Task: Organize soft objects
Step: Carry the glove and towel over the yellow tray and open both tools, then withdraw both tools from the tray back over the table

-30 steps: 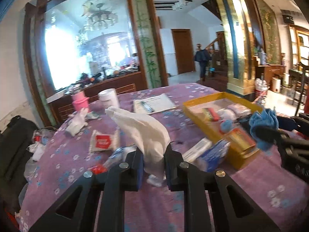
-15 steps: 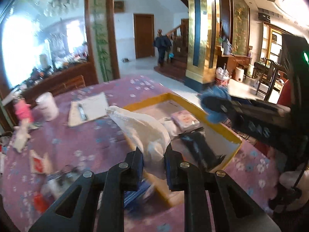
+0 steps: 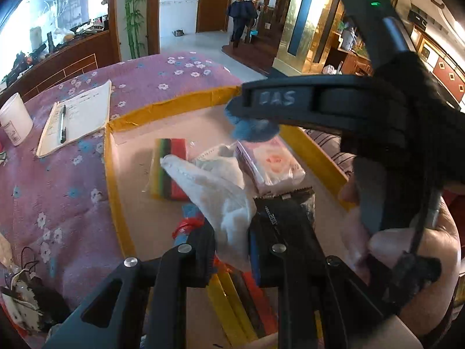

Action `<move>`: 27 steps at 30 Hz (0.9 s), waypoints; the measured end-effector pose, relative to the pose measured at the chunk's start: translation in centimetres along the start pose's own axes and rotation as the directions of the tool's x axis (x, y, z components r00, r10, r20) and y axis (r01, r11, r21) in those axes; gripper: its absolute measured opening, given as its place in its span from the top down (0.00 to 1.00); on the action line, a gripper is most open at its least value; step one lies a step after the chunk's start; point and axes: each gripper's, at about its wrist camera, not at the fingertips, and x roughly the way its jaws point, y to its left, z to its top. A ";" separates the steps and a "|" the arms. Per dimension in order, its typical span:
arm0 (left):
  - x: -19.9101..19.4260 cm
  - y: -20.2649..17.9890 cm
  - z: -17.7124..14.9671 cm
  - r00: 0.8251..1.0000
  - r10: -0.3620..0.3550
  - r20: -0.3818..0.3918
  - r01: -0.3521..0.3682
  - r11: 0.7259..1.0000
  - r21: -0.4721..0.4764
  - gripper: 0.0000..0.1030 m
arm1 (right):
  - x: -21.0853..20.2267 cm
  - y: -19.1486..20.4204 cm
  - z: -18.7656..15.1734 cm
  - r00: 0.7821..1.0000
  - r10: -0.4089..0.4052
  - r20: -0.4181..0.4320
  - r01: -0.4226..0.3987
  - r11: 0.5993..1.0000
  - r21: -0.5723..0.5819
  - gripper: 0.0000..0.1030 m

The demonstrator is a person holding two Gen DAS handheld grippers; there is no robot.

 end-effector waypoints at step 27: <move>-2.5 0.0 -0.1 0.997 0.018 0.073 -0.018 1.000 0.000 0.38 | -2.6 -1.3 -0.6 0.997 0.017 0.081 -0.018 1.000 0.016 0.41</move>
